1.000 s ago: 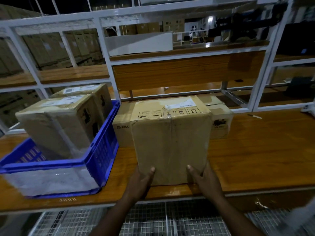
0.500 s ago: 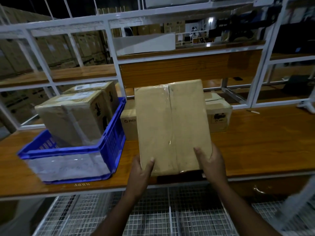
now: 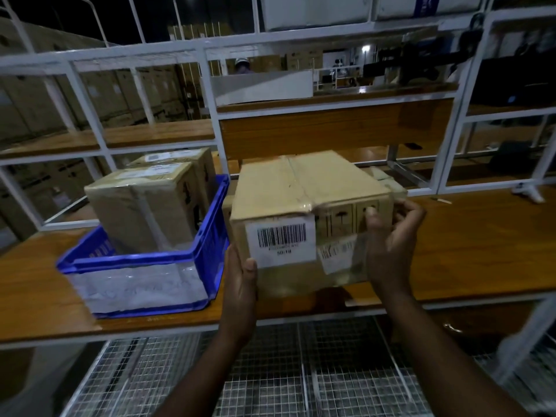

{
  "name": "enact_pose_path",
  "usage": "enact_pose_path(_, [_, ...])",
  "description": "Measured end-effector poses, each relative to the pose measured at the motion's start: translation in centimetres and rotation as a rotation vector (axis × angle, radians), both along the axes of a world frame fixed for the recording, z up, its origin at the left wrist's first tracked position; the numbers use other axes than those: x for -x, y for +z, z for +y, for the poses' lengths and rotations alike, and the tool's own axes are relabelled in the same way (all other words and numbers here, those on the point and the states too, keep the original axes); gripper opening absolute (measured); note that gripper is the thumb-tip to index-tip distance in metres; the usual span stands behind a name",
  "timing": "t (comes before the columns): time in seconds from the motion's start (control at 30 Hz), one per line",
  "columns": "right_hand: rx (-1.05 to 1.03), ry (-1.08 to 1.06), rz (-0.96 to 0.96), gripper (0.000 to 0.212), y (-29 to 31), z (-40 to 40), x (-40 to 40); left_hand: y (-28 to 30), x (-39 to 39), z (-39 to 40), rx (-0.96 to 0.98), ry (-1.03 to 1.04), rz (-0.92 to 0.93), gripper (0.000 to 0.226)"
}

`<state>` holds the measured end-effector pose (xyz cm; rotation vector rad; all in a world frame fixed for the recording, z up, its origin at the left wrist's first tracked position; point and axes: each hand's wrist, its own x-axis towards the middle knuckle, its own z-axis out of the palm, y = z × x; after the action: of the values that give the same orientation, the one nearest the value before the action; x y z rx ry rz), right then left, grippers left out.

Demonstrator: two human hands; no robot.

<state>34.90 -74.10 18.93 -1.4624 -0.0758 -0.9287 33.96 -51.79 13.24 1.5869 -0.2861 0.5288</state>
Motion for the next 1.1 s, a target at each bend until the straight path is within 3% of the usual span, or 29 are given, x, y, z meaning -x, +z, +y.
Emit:
enact_pose_path(0.1, [0.042,-0.056,0.007,0.035,0.9,0.3,-0.4,1.0,-0.1,0.2,0.025,-0.039,-0.003,0.067])
enact_pose_path(0.27, [0.265,-0.089,0.193,0.017,1.3,0.0,-2.9,2.8,-0.9,0.6,-0.004,-0.087,0.1,0.082])
enact_pose_path(0.47, [0.651,-0.014,0.366,0.047,3.5,0.9,-5.6,3.6,-3.9,1.5,-0.104,0.032,0.189,0.075])
enact_pose_path(0.53, [0.84,-0.065,0.413,0.056,3.5,1.6,-6.7,4.6,-5.0,1.6,-0.229,0.121,0.134,0.077])
enact_pose_path(0.67, [1.063,-0.266,0.272,0.044,2.8,2.8,-7.9,7.2,-7.6,1.1,-0.826,0.401,-0.208,0.065])
enact_pose_path(0.77, [1.102,-0.275,0.191,0.038,2.2,3.5,-8.4,7.8,-9.4,0.4,-1.169,0.339,-0.188,0.05])
enact_pose_path(0.9, [1.188,-0.264,0.255,0.048,2.0,3.7,-10.2,7.9,-11.4,-0.2,-1.282,0.317,-0.1,0.062])
enact_pose_path(1.1, [1.171,-0.227,0.323,0.045,2.9,3.8,-12.6,8.6,-12.9,-0.3,-1.256,0.331,-0.08,0.056])
